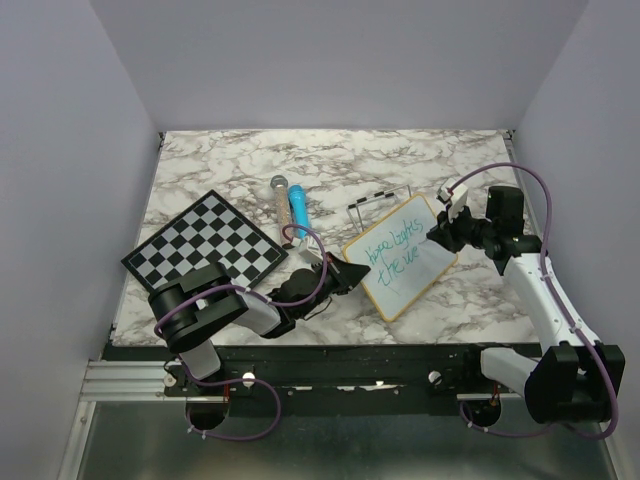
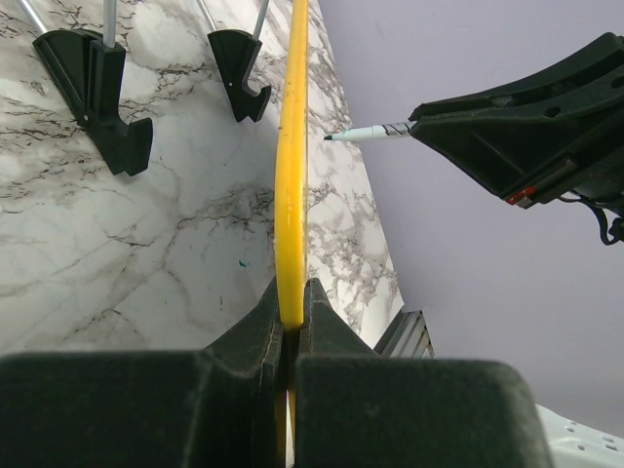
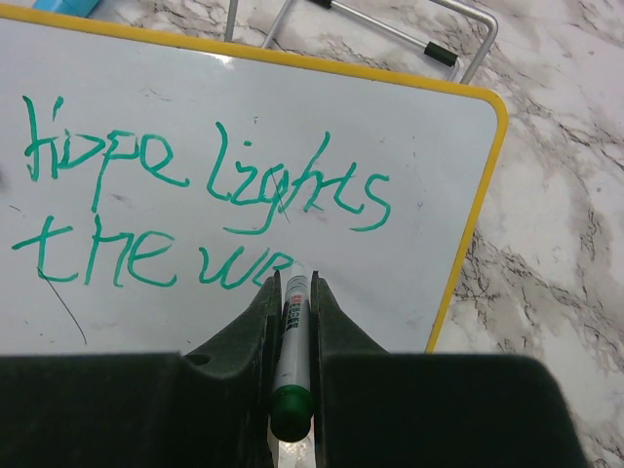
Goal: Write a sentence on the whiteboard
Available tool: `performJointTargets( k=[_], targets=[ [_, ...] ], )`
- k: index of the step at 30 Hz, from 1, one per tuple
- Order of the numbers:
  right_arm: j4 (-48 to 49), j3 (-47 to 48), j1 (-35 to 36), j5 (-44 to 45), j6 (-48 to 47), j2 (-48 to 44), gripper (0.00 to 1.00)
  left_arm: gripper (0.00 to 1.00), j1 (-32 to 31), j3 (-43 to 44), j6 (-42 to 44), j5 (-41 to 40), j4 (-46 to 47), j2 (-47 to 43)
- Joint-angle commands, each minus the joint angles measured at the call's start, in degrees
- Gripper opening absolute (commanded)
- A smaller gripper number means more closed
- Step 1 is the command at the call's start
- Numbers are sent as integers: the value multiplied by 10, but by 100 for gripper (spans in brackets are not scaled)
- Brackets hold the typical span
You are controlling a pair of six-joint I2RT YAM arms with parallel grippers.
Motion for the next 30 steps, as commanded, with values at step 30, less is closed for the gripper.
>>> performJointTargets(
  k=[30],
  targets=[
    [15,4,-1,-22,2,35,1,0,-1,2,6,15,53,5]
  ],
)
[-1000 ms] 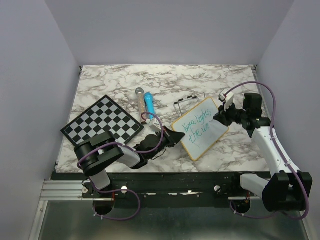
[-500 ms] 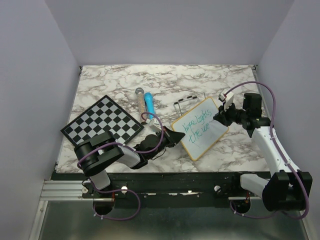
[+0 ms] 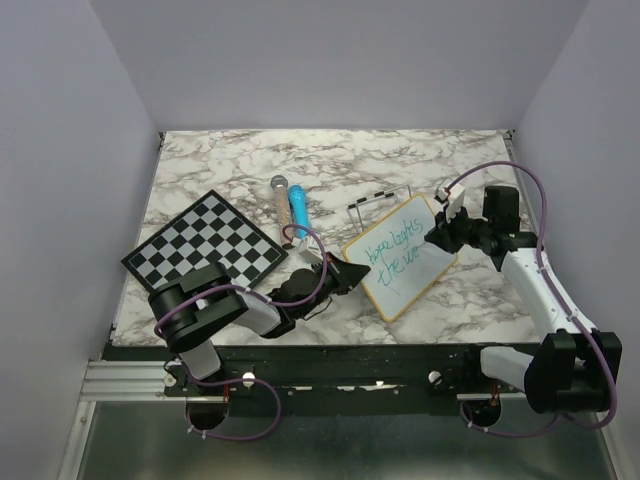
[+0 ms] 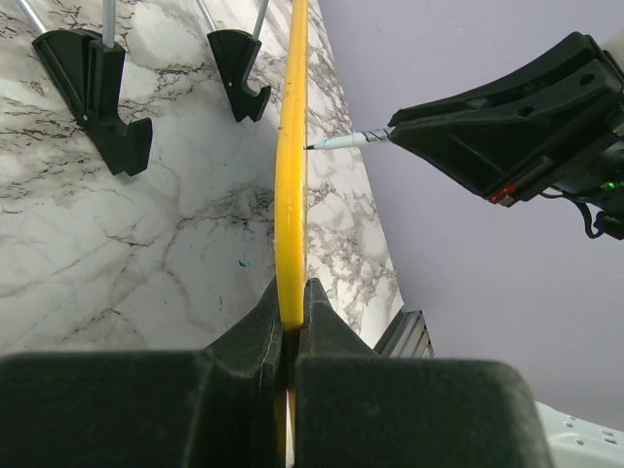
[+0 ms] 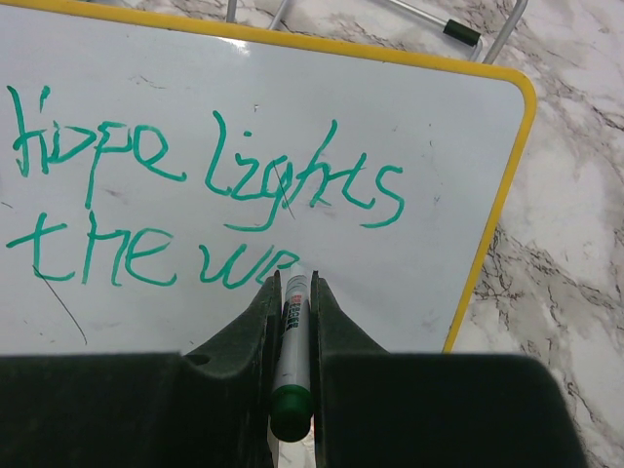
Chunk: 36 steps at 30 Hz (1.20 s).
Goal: Write a sentence on the whiteboard
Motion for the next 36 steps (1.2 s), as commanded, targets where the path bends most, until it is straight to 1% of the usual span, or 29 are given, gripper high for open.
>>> performJointTargets(
  k=[1,7,14,36],
  targets=[
    [14,4,-1,-16,-2,10,0,0,-1,2,6,15,53,5],
    [2,4,-1,-21,-9,13,0,0,-1,1,6,16,53,5],
    [-23,-4,-2,-19,-24,-6,0,0,-1,-1,5,15,55,6],
    [-58,-12,-1,17,-42,-4,1,0,-1,1,7,15,52,4]
  ],
)
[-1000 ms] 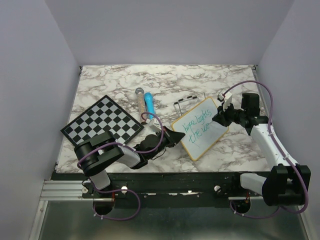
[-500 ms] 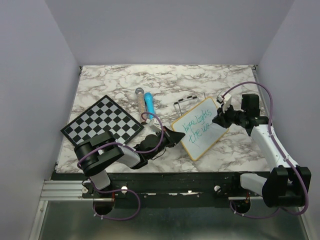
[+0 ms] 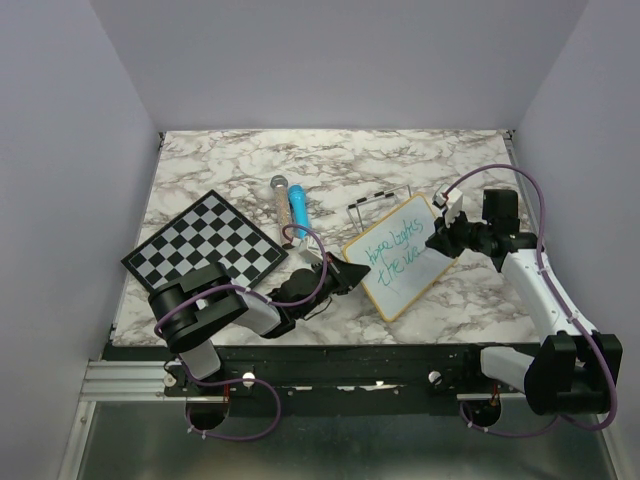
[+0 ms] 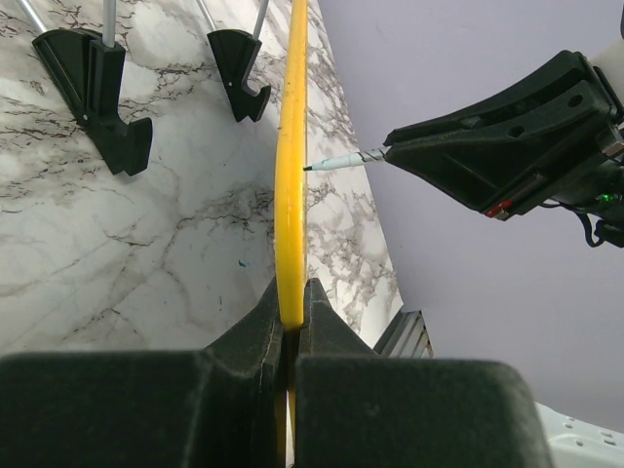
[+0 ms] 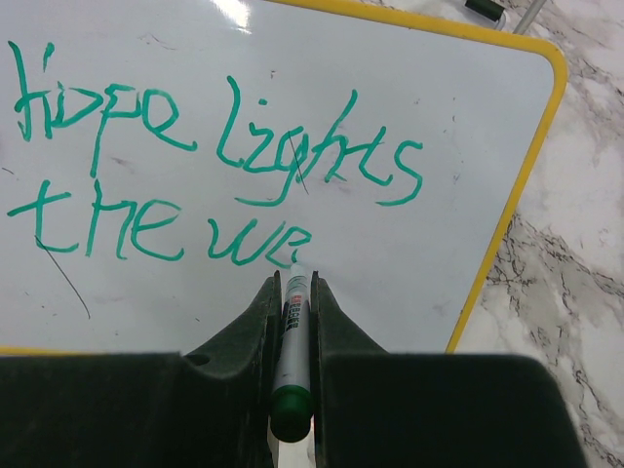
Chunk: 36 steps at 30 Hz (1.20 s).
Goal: Write a sentence on the whiteboard
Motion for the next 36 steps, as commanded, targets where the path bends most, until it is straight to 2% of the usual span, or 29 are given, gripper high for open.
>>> performJointTargets(
  k=[1,13,21,36],
  targets=[
    [-23,-9,-1,19,-11,-3,1,0,-1,1,7,14,52,3],
    [-19,-4,-1,39,-10,2,1,0,-1,-1,7,16,54,3],
    [6,20,-2,19,19,-23,0,0,-1,-1,8,16,54,3],
    [66,33,-2,30,39,22,0,0,0,-1,9,19,61,5]
  ],
)
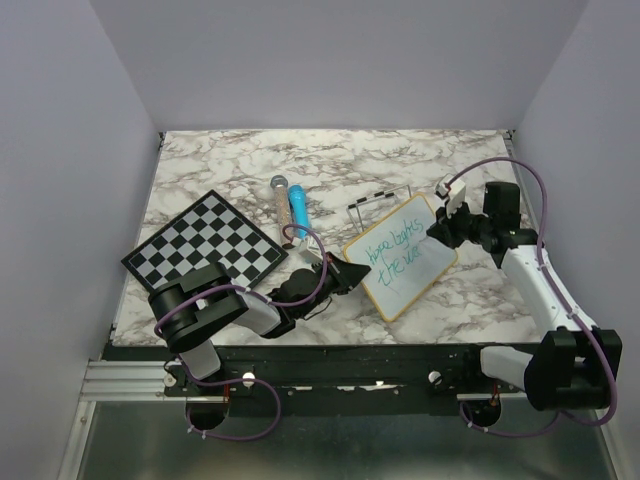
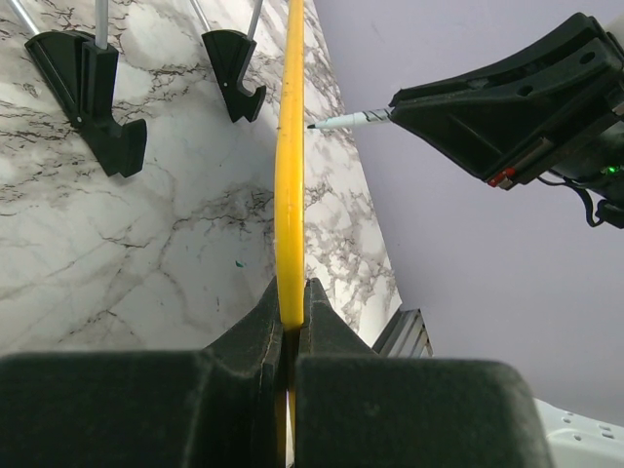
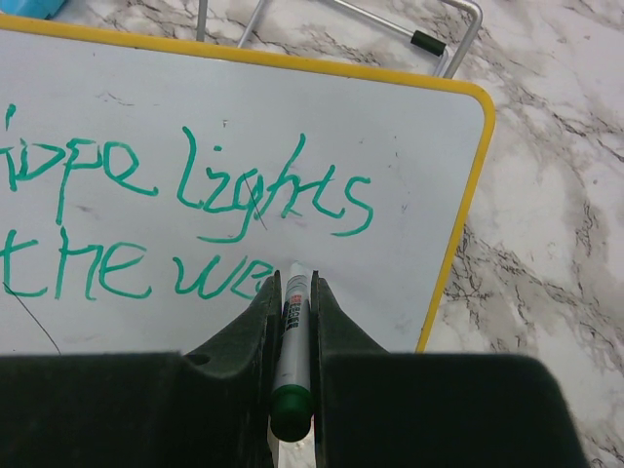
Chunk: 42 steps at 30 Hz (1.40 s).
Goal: Write a sentence on the whiteboard
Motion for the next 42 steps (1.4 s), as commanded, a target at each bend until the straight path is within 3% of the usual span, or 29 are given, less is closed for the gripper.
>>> performJointTargets(
  k=[1,28,42],
  targets=[
    [22,17,-1,9,7,10,1,0,-1,-1,7,16,57,6],
    [-50,-16,-1,5,-46,-5,1,0,0,-1,7,15,57,5],
    [-23,-9,-2,29,-33,-5,1,0,0,-3,7,15,58,3]
  ],
)
